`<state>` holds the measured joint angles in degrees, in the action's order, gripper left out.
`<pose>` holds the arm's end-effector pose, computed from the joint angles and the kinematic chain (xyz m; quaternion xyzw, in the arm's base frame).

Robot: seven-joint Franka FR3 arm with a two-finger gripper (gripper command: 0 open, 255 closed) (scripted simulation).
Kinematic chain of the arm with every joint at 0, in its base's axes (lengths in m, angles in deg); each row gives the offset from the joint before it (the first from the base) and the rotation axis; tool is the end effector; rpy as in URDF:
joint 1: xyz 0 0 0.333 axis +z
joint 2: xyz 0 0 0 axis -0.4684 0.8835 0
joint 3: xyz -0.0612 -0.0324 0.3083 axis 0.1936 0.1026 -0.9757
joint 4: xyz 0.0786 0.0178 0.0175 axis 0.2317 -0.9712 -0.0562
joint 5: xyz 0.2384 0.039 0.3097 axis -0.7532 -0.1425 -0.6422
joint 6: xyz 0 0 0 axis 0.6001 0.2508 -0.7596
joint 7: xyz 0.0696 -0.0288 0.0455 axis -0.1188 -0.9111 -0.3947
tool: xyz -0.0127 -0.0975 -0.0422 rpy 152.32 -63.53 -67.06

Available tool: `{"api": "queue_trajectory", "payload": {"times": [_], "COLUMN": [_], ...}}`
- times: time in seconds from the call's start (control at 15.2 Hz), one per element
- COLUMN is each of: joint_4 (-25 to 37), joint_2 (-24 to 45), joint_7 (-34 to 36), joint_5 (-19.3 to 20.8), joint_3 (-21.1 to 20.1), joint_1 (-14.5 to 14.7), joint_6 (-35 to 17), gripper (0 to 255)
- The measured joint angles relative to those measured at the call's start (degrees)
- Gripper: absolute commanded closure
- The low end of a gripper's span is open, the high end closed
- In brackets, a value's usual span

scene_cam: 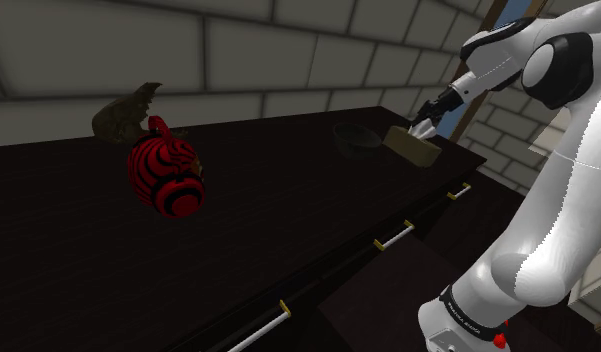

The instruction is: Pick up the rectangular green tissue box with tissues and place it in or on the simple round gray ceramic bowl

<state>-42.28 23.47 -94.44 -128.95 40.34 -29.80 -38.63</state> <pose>0.3884 -0.4390 0.4695 -0.9472 0.1439 -0.1795 0.2234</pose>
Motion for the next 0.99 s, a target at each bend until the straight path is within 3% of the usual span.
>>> {"api": "queue_trajectory", "payload": {"times": [0.99], "joint_4": [9.5], "joint_2": [-1.7], "joint_7": [6.2], "joint_5": [2.3], "joint_3": [0.7], "joint_1": [-0.5], "joint_6": [8.4], "gripper": [255]}}
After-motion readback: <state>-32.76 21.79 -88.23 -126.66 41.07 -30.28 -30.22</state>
